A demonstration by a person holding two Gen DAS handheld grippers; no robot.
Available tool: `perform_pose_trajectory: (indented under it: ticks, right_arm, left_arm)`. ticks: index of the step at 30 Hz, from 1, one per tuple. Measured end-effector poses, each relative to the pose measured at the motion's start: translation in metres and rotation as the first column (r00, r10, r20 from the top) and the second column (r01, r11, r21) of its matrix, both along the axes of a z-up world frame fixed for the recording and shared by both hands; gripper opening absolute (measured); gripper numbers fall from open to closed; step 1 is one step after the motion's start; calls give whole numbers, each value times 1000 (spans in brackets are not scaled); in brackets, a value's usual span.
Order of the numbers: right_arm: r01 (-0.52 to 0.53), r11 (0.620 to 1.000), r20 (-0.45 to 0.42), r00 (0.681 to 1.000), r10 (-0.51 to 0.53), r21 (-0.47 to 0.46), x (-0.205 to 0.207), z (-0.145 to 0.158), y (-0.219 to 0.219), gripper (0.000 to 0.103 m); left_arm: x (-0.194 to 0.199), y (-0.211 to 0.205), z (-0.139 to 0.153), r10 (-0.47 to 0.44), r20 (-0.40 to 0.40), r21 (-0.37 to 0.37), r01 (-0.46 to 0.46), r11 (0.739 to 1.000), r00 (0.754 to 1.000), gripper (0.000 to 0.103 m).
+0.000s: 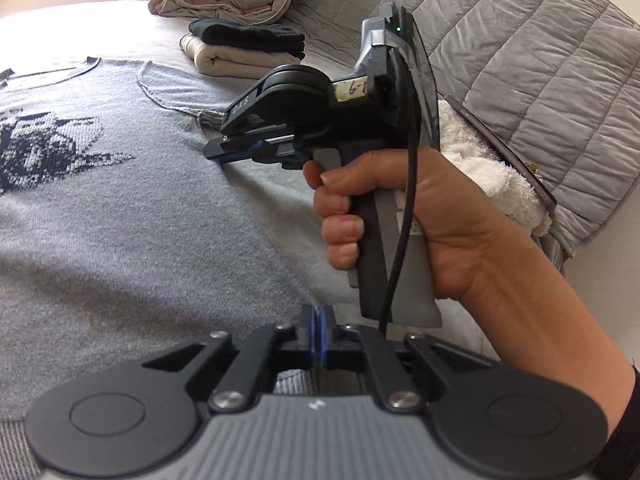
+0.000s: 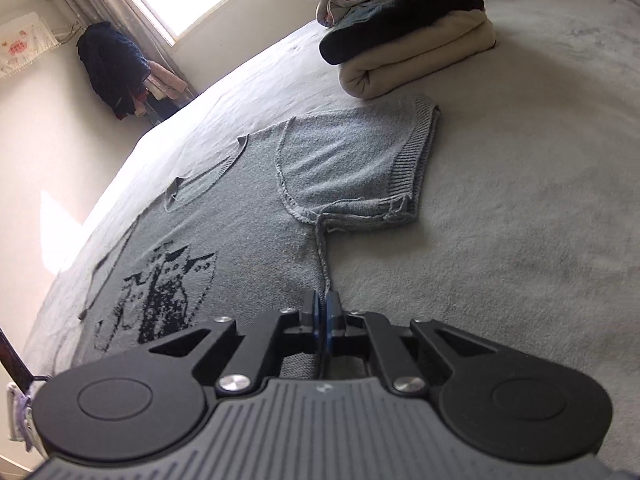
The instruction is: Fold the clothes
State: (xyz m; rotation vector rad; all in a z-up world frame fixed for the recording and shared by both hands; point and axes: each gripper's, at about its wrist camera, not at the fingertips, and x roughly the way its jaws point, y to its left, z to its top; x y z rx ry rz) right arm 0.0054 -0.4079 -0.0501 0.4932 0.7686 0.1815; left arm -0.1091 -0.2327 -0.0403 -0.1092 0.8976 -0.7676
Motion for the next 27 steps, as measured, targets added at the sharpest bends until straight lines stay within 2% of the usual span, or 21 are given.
perform_pose_trajectory:
  ticks: [1,3,5,8,10,12,15,21,24,27]
  right_arm:
    - [0,999,6,1000,0,-42,-1,0,3,3]
    - [-5,998,15,1000,6,-70,-4,-2,6,3]
    - [-20,996,17,1000,22,-90,0,0,10,4]
    - [-44,995,6,999,45,-94,-2,3,10,12]
    - [-53,994,-3,999,53,-91,-2,6,10,16]
    - [-56,995,-16,998,55,-81,-1,11,10,18]
    - [-53,995,-7,999,52,-83,-9,20,11,47]
    - [-80,991,26,996,83,-109,-23,40,24,47]
    - [-104,986,33,993,109,-129,-27,44,38,47]
    - [-135,979,37,989,142,-155,-27,46,56,47]
  left_arm:
    - [1,0,-4,0,-8,0,0,1000,1000,1]
    - [2,1,-11,-2,-24,-1,2,1000,1000,2]
    - [0,5,-9,-14,-20,-23,13,1000,1000,2]
    - [-3,13,-7,-31,-13,-54,31,998,999,6]
    - [-5,17,-5,-43,-8,-75,42,996,999,29]
    - [-7,22,-4,-55,-3,-96,54,994,999,44]
    - [-9,31,0,-66,14,-113,68,991,998,52]
    - [-3,72,13,-23,95,-93,32,995,995,58]
    - [8,99,15,29,117,-88,-19,996,993,58]
    - [19,127,17,119,163,-84,-107,991,979,59]
